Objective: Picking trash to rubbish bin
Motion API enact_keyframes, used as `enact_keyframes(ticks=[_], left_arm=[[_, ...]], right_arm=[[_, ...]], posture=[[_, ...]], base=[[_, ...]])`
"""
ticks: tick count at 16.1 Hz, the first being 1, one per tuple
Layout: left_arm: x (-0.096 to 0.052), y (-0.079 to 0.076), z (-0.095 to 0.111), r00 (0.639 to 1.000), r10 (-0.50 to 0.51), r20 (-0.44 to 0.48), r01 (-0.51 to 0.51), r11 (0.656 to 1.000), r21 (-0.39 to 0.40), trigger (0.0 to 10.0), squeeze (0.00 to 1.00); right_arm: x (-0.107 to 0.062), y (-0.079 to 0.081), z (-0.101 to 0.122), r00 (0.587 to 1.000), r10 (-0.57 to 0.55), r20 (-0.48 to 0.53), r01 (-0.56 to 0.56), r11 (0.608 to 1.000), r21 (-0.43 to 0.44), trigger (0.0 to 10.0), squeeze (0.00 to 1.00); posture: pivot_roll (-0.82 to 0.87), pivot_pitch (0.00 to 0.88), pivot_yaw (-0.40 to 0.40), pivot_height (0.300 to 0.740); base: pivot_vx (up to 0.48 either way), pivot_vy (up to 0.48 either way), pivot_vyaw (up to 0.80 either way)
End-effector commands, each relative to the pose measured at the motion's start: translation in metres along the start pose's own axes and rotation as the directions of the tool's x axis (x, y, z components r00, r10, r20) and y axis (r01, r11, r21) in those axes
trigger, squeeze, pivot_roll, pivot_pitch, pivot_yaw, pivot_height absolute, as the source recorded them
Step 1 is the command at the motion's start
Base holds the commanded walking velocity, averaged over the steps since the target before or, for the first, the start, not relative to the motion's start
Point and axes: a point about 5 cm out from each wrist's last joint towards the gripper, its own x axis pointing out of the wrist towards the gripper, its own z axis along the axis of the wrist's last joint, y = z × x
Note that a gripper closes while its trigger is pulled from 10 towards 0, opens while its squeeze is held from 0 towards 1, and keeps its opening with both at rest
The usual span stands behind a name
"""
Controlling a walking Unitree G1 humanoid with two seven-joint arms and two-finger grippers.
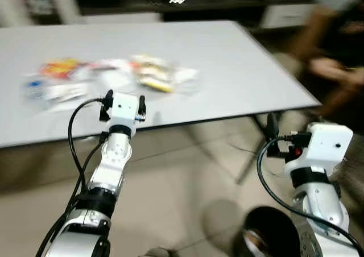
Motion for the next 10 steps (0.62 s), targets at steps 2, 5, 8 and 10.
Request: enact_keyframes(ticks=[2,5,8,10], left_arm=[[0.0027,-0.0059,0.001,1.0,-0.026,-0.015,0.026,1.0,-0.009,10.0,0.0],[0.0036,-0.0056,-0.0005,0.999,-0.029,-0.026,0.028,1.0,-0.01,10.0,0.0],[0.003,-0.0069,-0.0015,0.999,-0.035,-0.033,0.035,0.999,-0.012,10.0,0.0],[0.0027,-0.0072,-0.0022,0.999,-0.041,-0.035,0.041,0.999,-0.012,10.0,0.0]], right_arm=[[0.0016,-0.007,0.0001,1.0,-0.029,-0.007,0.029,1.0,0.005,10.0,0.0],[0.003,-0.0053,0.0013,1.0,-0.027,0.0,0.027,1.0,0.017,10.0,0.0],[0.0035,-0.004,0.0023,1.0,-0.024,0.004,0.024,0.999,0.021,10.0,0.0],[0.0038,-0.0032,0.0028,1.0,-0.023,0.006,0.022,0.999,0.025,10.0,0.0]], posture=[[0.14,0.064,-0.033,0.74],[0.14,0.062,-0.035,0.74],[0.14,0.061,-0.034,0.74],[0.14,0.064,-0.034,0.74]], base=[[0.0,0.135,0.39],[0.0,0.343,0.0],[0.0,0.377,0.0],[0.0,0.397,0.0]])
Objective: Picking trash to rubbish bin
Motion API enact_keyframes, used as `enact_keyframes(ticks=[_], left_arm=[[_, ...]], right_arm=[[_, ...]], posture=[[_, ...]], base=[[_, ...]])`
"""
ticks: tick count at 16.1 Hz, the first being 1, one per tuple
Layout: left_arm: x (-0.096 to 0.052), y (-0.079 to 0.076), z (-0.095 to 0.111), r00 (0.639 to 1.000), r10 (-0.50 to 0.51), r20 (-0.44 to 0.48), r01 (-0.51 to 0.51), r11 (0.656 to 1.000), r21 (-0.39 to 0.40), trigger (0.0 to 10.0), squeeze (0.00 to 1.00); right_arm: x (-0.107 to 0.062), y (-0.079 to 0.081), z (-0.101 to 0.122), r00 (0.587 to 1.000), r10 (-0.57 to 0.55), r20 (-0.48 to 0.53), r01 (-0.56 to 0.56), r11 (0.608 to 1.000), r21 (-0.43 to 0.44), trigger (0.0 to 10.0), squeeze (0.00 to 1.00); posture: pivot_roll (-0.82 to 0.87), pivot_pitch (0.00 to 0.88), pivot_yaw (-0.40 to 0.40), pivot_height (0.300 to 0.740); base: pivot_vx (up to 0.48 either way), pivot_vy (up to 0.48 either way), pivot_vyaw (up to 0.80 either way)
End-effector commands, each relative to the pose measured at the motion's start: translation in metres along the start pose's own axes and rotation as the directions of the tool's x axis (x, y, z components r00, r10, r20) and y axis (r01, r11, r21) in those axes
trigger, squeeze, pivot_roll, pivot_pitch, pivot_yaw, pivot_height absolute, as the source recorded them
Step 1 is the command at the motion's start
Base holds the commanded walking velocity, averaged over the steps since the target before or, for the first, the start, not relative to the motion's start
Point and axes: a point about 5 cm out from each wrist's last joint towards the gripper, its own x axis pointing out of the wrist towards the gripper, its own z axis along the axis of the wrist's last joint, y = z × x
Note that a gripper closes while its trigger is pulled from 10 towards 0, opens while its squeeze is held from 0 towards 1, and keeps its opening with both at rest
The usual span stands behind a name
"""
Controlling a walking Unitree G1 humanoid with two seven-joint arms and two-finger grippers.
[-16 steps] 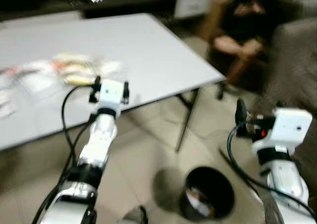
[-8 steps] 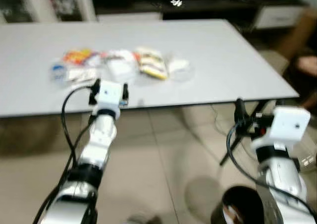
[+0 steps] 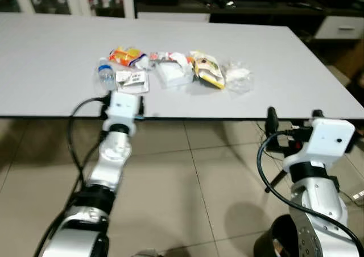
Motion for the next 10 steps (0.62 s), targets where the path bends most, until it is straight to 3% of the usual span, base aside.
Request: enact_keyframes(ticks=[1,10], left_arm=[[0.0006,-0.0092,0.0014,0.999,-0.036,-0.007,0.036,0.999,-0.005,10.0,0.0],[0.0039,-0.0129,0.0032,0.998,-0.062,-0.013,0.062,0.998,-0.003,10.0,0.0]], right_arm=[[-0.0012,-0.0054,-0.0011,1.0,-0.024,-0.011,0.024,1.0,-0.011,10.0,0.0],[-0.0033,-0.0044,-0.0005,0.999,-0.039,-0.012,0.039,0.999,-0.015,10.0,0.0]], posture=[[0.14,0.067,-0.033,0.74],[0.12,0.073,-0.015,0.74]], base=[[0.0,0.48,0.0],[0.0,0.48,0.0]])
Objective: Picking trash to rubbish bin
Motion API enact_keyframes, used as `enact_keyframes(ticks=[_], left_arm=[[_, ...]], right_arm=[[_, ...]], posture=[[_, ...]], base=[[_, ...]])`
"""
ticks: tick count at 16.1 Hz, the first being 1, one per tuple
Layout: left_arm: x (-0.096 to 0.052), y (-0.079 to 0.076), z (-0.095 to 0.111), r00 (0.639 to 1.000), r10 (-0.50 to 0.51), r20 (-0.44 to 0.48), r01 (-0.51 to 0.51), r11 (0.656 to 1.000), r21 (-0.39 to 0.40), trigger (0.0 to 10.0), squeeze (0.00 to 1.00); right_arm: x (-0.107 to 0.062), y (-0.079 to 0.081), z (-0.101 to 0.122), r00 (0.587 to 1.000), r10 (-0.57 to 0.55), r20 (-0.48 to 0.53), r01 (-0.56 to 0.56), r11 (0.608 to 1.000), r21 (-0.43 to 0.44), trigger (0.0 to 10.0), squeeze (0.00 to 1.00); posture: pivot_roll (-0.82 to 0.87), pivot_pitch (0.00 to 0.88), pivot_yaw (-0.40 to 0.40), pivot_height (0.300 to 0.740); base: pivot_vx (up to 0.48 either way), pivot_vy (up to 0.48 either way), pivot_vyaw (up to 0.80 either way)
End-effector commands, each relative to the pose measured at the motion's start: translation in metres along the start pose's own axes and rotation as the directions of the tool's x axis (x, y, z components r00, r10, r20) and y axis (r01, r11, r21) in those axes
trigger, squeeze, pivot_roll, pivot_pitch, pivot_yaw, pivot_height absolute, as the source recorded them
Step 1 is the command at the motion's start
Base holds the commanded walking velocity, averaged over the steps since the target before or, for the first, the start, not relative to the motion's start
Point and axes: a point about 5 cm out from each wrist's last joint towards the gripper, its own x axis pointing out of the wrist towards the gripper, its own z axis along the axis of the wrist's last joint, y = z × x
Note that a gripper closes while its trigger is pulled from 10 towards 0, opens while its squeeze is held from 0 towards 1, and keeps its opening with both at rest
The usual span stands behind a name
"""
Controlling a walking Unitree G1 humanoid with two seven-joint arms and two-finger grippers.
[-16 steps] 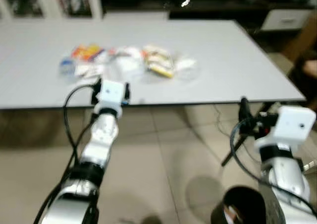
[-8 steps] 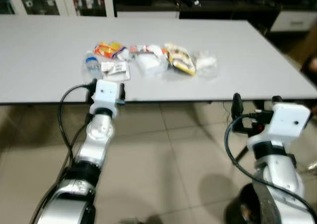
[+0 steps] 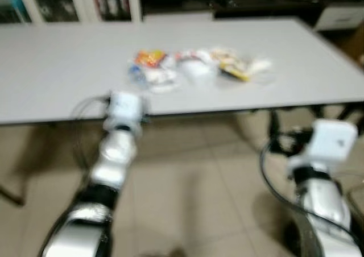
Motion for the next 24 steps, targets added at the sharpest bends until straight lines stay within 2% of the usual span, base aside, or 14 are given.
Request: enact_keyframes(ticks=[1,14,15,16,18,21,24], left_arm=[[0.004,0.007,0.005,1.0,0.004,0.012,-0.004,1.0,0.014,10.0,0.0],[0.009,0.004,0.007,1.0,-0.016,0.002,0.015,1.0,0.019,10.0,0.0],[0.009,0.003,0.008,1.0,-0.027,0.011,0.027,0.999,0.022,10.0,0.0],[0.008,-0.002,0.012,0.996,-0.072,0.049,0.073,0.997,-0.01,10.0,0.0],[0.007,-0.007,0.014,0.991,-0.117,0.059,0.119,0.993,-0.02,10.0,0.0],[0.006,-0.015,0.018,0.978,-0.192,0.085,0.199,0.977,-0.079,10.0,0.0],[0.005,-0.017,0.02,0.97,-0.218,0.104,0.228,0.969,-0.096,10.0,0.0]], right_arm=[[0.0,0.001,0.006,1.0,-0.008,0.026,0.008,1.0,-0.001,10.0,0.0],[0.007,0.002,0.009,0.999,-0.003,0.044,0.004,1.0,-0.023,10.0,0.0],[0.008,0.003,0.009,0.999,0.001,0.044,0.0,1.0,-0.027,10.0,0.0],[0.009,0.005,0.008,0.999,0.008,0.044,-0.006,0.999,-0.031,10.0,0.0],[0.011,0.008,0.008,0.999,0.014,0.046,-0.013,0.999,-0.033,10.0,0.0],[0.012,0.01,0.008,0.999,0.021,0.048,-0.019,0.999,-0.039,10.0,0.0],[0.012,0.01,0.009,0.999,0.018,0.052,-0.016,0.999,-0.042,10.0,0.0]], posture=[[0.12,0.075,-0.012,0.74],[0.12,0.069,-0.004,0.74],[0.12,0.066,-0.003,0.74],[0.12,0.063,-0.003,0.74],[0.12,0.059,-0.004,0.74],[0.13,0.055,-0.005,0.74],[0.13,0.055,-0.005,0.74]], base=[[0.0,0.48,0.0],[0.0,0.48,0.0],[0.0,0.0,0.0],[0.0,0.0,0.0],[0.0,0.0,0.0],[0.0,0.0,0.0],[0.4,0.0,0.0]])
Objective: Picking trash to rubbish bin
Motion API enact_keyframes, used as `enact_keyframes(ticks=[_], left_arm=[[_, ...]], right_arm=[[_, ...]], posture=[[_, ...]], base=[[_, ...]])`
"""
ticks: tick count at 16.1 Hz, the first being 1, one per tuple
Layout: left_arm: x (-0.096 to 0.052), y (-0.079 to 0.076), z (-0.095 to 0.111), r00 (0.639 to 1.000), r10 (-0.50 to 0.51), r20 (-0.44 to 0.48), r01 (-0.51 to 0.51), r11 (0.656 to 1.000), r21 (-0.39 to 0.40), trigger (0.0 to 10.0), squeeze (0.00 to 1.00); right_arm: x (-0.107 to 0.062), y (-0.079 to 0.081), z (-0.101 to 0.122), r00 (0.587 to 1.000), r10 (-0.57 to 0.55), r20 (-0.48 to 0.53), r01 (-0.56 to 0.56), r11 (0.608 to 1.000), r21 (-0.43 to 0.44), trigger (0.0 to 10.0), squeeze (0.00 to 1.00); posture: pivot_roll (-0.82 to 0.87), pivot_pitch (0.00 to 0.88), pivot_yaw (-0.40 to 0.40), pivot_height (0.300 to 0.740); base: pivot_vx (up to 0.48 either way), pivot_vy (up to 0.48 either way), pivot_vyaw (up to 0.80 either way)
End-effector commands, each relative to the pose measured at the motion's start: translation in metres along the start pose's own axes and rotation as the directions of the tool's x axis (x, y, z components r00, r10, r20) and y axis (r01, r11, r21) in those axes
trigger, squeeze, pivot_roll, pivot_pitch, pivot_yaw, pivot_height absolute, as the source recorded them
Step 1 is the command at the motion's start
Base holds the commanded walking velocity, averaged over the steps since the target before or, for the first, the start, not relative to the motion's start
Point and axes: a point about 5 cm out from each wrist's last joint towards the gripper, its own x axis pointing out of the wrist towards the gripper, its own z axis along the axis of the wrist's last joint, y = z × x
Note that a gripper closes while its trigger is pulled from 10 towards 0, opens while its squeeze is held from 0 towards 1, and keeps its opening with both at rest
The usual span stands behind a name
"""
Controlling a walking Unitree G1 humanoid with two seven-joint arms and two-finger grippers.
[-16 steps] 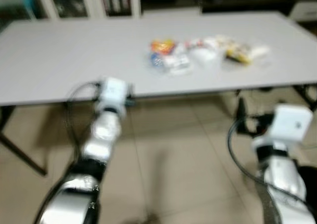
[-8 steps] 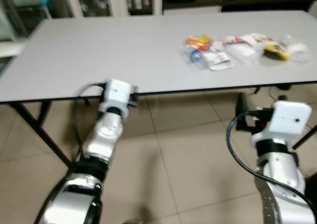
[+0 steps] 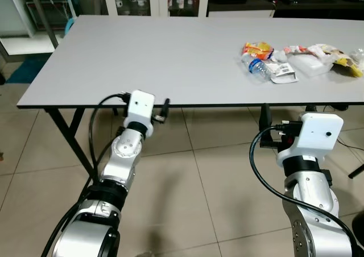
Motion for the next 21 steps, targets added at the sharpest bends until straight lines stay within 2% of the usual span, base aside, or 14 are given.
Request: enact_keyframes(ticks=[1,14,21], left_arm=[[0.0023,-0.0035,0.0088,0.999,-0.027,0.041,0.028,1.0,-0.007,10.0,0.0],[0.0019,-0.0101,0.0083,0.997,-0.059,0.043,0.061,0.998,-0.033,10.0,0.0],[-0.001,-0.01,0.0032,0.998,-0.066,0.025,0.066,0.998,-0.011,10.0,0.0]], right_arm=[[0.0003,-0.0048,0.0013,1.0,-0.023,0.01,0.023,0.999,-0.022,10.0,0.0],[0.0046,-0.0031,0.0012,1.0,-0.02,0.003,0.02,0.997,-0.07,10.0,0.0],[0.0039,-0.0045,-0.003,0.999,-0.036,-0.026,0.034,0.995,-0.089,10.0,0.0]], posture=[[0.12,0.061,-0.009,0.74],[0.11,0.06,-0.013,0.74],[0.11,0.068,-0.014,0.74]], base=[[0.48,0.0,0.0],[0.48,0.0,0.0],[0.48,0.0,0.0]])
